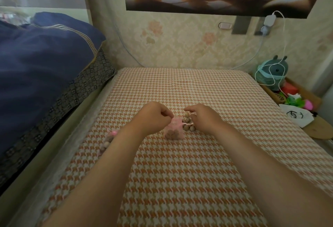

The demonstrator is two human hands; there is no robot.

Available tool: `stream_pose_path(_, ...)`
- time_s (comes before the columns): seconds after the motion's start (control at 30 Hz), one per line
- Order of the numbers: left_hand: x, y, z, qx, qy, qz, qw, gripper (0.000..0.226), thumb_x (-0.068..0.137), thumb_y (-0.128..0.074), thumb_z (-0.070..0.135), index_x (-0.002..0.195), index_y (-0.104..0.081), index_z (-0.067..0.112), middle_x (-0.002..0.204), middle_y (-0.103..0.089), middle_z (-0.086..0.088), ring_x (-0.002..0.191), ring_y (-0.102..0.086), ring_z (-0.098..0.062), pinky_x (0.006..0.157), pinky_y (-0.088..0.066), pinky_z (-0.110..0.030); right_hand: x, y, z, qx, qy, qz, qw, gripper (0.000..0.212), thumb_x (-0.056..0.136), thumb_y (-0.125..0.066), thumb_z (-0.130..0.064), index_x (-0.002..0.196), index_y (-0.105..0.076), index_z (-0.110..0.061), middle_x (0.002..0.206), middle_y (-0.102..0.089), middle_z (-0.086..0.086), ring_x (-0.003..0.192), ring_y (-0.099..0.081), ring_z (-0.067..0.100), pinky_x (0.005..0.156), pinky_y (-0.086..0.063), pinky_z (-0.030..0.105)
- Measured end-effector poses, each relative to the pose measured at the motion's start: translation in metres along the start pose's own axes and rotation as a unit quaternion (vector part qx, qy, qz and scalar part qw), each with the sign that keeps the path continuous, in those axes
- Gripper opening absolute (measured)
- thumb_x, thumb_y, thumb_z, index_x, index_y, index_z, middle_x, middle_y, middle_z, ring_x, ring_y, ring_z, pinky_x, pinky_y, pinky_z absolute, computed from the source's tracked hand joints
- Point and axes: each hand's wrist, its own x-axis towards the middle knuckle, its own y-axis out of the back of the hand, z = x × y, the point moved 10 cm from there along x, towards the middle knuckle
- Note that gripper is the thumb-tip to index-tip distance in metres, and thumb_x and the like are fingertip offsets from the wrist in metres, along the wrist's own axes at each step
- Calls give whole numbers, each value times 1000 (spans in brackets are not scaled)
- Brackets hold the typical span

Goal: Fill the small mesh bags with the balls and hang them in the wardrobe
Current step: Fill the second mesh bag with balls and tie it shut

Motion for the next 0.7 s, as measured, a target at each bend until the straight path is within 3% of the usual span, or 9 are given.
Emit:
stream_pose_path(0.1, 1, -1, -2, -3, 3, 1, 1000, 20, 89, -61, 13, 91, -78, 24, 91, -72, 9, 65, -61, -2, 51, -44, -15, 12, -15, 2, -25, -8, -26, 999, 41, 103, -50, -15, 136, -62, -37, 133, -67, -5, 107, -66, 19, 80, -54, 33)
stream_pose_path(0.2, 1, -2, -1, -8, 2, 4, 1000, 20, 89, -61, 14, 89, -78, 25, 93, -72, 10, 70, -65, -5, 55, -50, -19, 19, -24, 4, -69, -7, -44, 997, 45, 95, -60, -4, 126, -70, -35, 117, -74, -9, 88, -68, 13, 66, -52, 28)
stream_pose_path(0.3, -1, -2, -2, -18, 7, 2, 1000, 19, 88, -62, 15, 85, -76, 27, 90, -73, 8, 79, -69, -12, 69, -60, -30, 19, -21, 4, -64, -5, -29, 998, 39, 94, -59, -3, 112, -75, -33, 108, -76, -8, 85, -70, 14, 73, -58, 33)
stream_pose_path(0.5, -13, -1, 2, -15, 5, -1, 1000, 19, 88, -62, 15, 86, -76, 28, 90, -72, 9, 79, -68, -9, 71, -59, -28, 1, 2, -4, 13, 15, 9, 1000, 21, 101, -57, -22, 100, -71, -36, 100, -71, -11, 82, -68, 11, 78, -59, 41)
stream_pose_path(0.6, -21, 1, 8, -12, 8, 2, 1000, 18, 88, -63, 16, 86, -75, 29, 88, -71, 10, 76, -68, -9, 66, -58, -27, -13, 25, -13, 82, 34, 36, 995, 15, 99, -61, -24, 111, -67, -32, 103, -65, -11, 85, -66, 11, 73, -55, 31)
stream_pose_path(0.7, -32, 0, 13, -16, 14, 5, 1000, 16, 89, -64, 19, 87, -73, 31, 88, -71, 11, 76, -66, -6, 62, -53, -21, -34, 46, -26, 185, 40, 71, 979, 15, 93, -71, -25, 107, -69, -31, 99, -66, -14, 87, -67, 6, 68, -50, 19)
